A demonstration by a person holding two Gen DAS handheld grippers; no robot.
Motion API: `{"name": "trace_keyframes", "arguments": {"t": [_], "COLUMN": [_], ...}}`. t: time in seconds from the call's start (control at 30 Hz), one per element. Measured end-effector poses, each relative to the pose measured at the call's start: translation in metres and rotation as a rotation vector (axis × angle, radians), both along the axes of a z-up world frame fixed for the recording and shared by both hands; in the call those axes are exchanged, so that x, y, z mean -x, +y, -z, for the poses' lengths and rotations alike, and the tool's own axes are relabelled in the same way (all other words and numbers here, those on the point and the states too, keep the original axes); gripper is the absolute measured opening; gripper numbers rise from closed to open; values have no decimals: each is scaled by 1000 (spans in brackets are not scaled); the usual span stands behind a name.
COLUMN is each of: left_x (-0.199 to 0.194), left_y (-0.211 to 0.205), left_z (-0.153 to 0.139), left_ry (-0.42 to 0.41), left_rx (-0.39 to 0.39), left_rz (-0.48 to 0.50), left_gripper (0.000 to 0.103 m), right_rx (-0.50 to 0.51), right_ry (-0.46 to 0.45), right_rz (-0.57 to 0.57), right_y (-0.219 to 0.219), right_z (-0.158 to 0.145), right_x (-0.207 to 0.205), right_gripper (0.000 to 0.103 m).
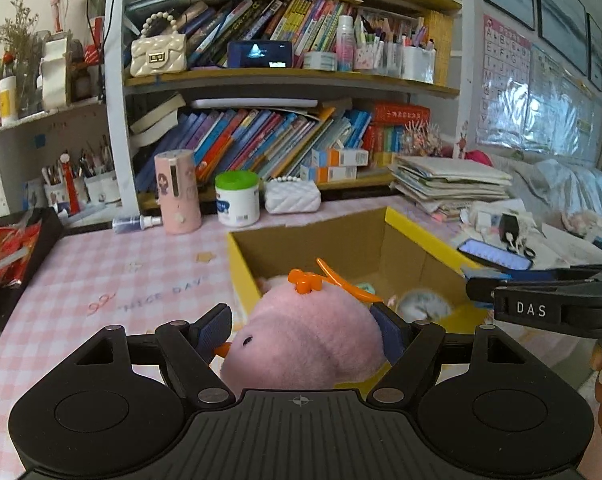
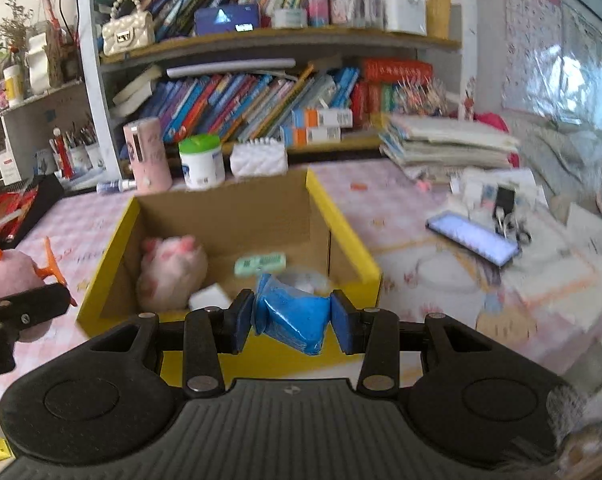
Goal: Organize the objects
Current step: 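Lift and carry the pink plush and blue object with both tools to the yellow box, then lower the pink plush into the box with the left tool while the right tool lowers the blue object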
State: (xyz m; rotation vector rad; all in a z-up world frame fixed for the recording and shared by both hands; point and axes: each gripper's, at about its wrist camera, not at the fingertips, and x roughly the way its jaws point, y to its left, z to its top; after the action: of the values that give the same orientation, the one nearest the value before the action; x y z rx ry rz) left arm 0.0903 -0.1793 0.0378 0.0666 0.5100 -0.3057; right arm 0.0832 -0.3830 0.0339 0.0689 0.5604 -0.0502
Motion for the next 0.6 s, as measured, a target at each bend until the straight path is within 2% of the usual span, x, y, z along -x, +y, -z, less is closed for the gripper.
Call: {"name": "trace_keyframes", "arguments": {"t": [0.3, 0.6], "left_x": [-34, -60], "left_y": [-31, -48], "left_z": [8, 26], "left_ry": [21, 73], "left_rx": [-19, -54], "left_rz": [-59, -85], "left_gripper": [76, 76], "right_rx": [14, 32], "right_ry": [-13, 26], "right_rz": [-115, -203], "right_y": [-19, -20], "right_z": [-3, 8], "right_x": [-52, -92], "right_gripper": [39, 39]}}
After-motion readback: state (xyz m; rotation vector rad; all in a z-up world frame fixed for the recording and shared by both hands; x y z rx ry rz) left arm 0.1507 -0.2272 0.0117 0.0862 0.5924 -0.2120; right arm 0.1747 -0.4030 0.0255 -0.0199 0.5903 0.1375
